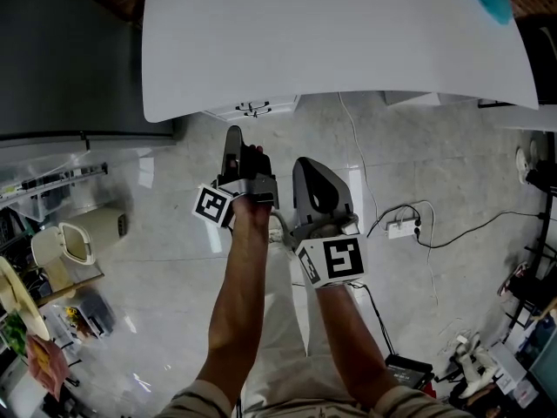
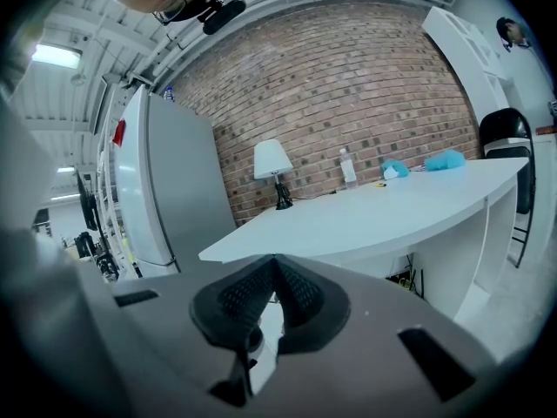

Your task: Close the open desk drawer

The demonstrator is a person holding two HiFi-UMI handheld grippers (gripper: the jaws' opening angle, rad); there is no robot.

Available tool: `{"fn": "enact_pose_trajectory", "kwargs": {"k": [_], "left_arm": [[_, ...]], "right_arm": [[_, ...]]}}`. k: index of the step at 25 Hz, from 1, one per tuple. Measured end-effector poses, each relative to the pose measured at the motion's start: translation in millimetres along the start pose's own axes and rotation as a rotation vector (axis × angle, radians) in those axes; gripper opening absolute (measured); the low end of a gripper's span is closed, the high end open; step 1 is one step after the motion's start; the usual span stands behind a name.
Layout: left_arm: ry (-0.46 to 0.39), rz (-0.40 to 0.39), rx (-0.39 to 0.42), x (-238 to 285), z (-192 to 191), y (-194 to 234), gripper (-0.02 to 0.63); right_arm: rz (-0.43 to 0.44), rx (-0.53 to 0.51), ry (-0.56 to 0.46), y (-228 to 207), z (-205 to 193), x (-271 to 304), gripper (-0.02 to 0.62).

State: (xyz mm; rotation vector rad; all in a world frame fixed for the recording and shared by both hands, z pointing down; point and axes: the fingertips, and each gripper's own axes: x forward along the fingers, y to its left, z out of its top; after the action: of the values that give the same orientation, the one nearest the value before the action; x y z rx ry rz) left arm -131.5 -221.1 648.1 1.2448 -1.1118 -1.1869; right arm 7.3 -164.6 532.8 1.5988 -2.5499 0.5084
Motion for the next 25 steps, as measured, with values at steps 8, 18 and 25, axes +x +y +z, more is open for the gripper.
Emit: {"fn": "enact_pose_trajectory", "kwargs": {"k": [8, 18, 25], "left_arm": [[0.032, -0.018, 0.099, -15, -3, -58, 0.005], [0.082, -0.068, 0.297, -30, -2, -162, 0.005], [0.126, -0.068, 0.479, -31, 0, -219, 0.005]], "right_arm": [[0.0, -0.001, -0.019, 10, 28, -7, 0.012], [0.039, -0.036, -0.062, 42, 93, -19, 0.012], [0.069, -0.017, -0.08, 57, 129, -18, 0.012]]}}
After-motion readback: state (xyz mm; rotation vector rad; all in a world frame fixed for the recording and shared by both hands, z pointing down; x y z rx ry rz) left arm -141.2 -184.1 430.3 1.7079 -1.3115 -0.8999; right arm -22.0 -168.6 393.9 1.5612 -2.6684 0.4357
